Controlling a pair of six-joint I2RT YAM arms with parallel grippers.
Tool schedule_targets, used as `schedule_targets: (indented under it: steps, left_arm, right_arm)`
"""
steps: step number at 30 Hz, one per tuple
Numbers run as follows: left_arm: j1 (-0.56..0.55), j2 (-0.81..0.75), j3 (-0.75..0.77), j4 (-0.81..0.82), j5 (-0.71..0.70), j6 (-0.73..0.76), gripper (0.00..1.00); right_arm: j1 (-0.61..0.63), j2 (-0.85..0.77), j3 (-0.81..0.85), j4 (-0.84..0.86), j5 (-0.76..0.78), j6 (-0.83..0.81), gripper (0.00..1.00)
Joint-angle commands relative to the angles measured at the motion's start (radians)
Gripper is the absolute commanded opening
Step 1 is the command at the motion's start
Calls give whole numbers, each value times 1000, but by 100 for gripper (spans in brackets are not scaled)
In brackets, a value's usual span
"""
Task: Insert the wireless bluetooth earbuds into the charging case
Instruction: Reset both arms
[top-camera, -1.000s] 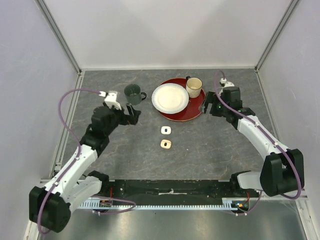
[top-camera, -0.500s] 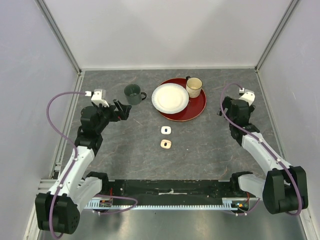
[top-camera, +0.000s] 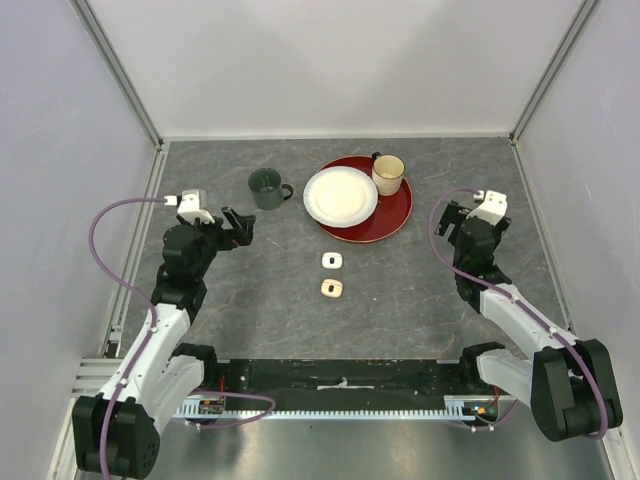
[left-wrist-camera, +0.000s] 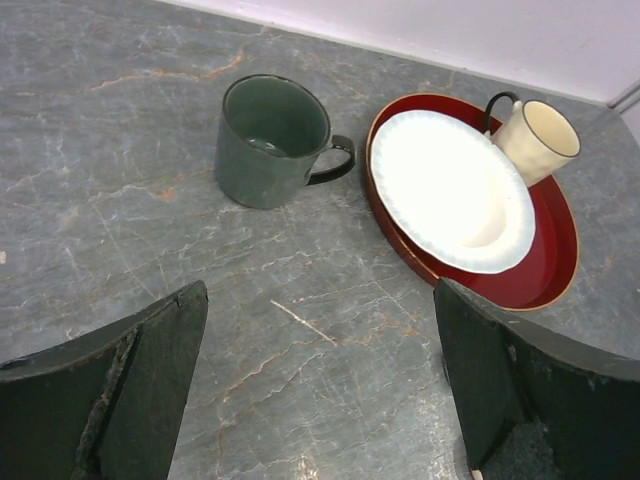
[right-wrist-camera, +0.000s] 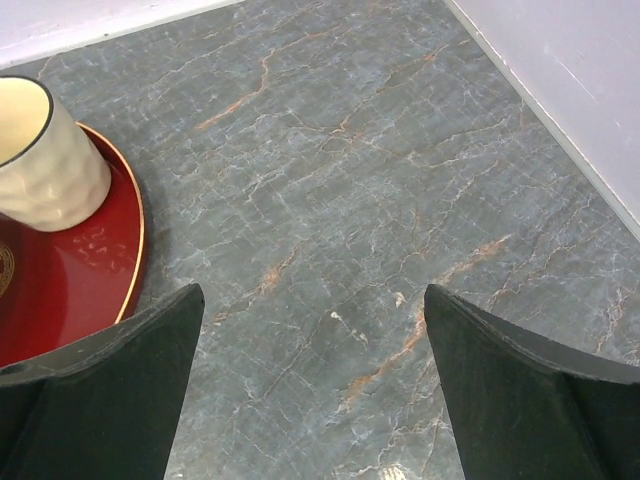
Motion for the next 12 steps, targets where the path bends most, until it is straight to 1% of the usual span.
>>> schedule_targets:
  steps: [1, 8, 9, 12]
  left_arm:
    - [1, -12, -19, 47, -59, 16, 100]
    - [1, 1, -65, 81, -99, 31, 100]
    - [1, -2, -75, 110, -107, 34, 100]
    - [1, -18, -105, 136, -115, 54, 100]
  right_arm:
    - [12, -42, -59, 126, -1, -68, 98]
    - [15, -34, -95, 168, 11, -102, 98]
    - [18, -31, -105, 183, 14, -106, 98]
    - [18, -16, -163, 297, 16, -129, 98]
